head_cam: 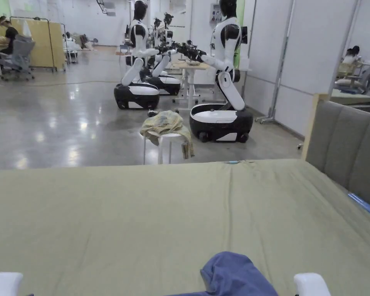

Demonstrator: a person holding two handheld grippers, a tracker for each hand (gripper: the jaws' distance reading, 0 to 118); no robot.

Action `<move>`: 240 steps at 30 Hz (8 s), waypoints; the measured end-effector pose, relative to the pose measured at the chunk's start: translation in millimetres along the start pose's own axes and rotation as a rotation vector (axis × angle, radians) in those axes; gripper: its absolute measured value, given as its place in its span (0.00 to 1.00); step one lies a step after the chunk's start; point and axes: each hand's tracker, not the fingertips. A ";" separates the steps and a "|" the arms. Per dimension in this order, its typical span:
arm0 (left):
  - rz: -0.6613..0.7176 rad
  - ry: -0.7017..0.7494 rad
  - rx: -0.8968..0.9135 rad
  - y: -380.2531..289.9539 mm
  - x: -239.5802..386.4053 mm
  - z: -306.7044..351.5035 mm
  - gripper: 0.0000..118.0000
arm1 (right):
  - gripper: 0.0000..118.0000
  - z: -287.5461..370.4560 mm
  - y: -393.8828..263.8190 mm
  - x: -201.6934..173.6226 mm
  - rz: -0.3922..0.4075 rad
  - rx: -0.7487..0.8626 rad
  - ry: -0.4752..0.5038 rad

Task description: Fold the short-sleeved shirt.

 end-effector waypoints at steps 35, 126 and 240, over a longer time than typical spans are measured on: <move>0.118 -0.016 0.025 -208.1 -18.3 165.8 0.71 | 0.97 136.3 -173.3 -15.0 0.011 -0.042 0.014; 0.412 -0.491 0.233 -142.9 49.7 178.4 0.40 | 0.05 202.4 -168.1 -128.5 0.028 0.360 0.218; 0.703 -0.824 -0.073 -209.4 13.4 104.0 0.89 | 0.03 43.7 -183.2 -126.1 -0.163 -0.020 0.595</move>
